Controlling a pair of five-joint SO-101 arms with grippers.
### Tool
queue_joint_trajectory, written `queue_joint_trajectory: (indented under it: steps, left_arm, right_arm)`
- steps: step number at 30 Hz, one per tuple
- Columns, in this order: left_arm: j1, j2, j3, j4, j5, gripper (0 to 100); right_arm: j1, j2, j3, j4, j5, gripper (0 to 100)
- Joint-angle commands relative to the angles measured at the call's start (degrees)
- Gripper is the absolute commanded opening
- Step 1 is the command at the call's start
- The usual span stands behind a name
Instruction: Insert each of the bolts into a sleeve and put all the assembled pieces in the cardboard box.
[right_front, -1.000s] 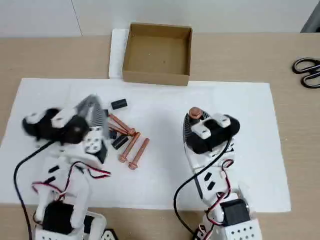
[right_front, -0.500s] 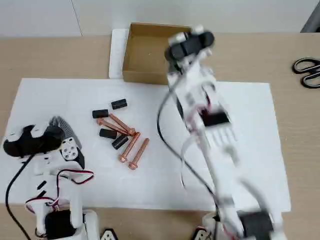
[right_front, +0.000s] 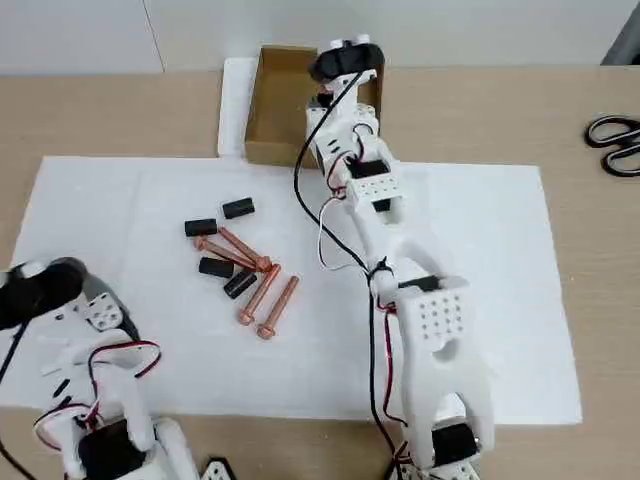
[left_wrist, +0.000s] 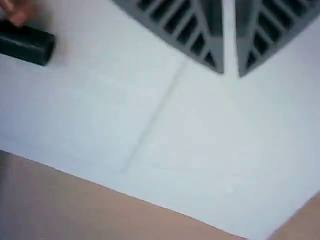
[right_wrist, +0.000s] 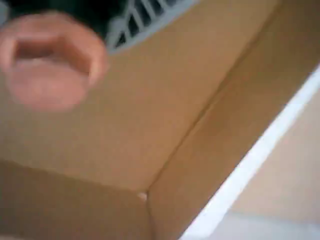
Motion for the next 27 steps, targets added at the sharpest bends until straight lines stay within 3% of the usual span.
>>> queue_joint_trajectory:
  steps: [1, 7, 15, 21, 27]
  left_arm:
    - [-2.2, -0.4, -0.3, 0.1, 0.4, 1]
    - [-2.5, -0.4, -0.3, 0.0, 0.4, 1]
    - [-2.4, -0.4, -0.3, 0.2, 0.4, 1]
    - [-2.6, -0.4, -0.3, 1.5, 0.4, 1]
    - [-2.6, -0.4, -0.1, 3.7, 0.4, 1]
  right_arm:
    - [0.8, 5.6, -18.6, 6.7, -1.8, 2.6]
    - [0.8, 14.1, -34.9, 21.6, -2.0, 22.9]
    - [1.3, 16.9, -45.3, 26.6, -2.0, 18.0]
    - [-2.2, 11.5, -52.8, 46.5, -1.2, 18.0]
    - [-10.3, 7.5, -53.9, 65.0, 12.4, 17.7]
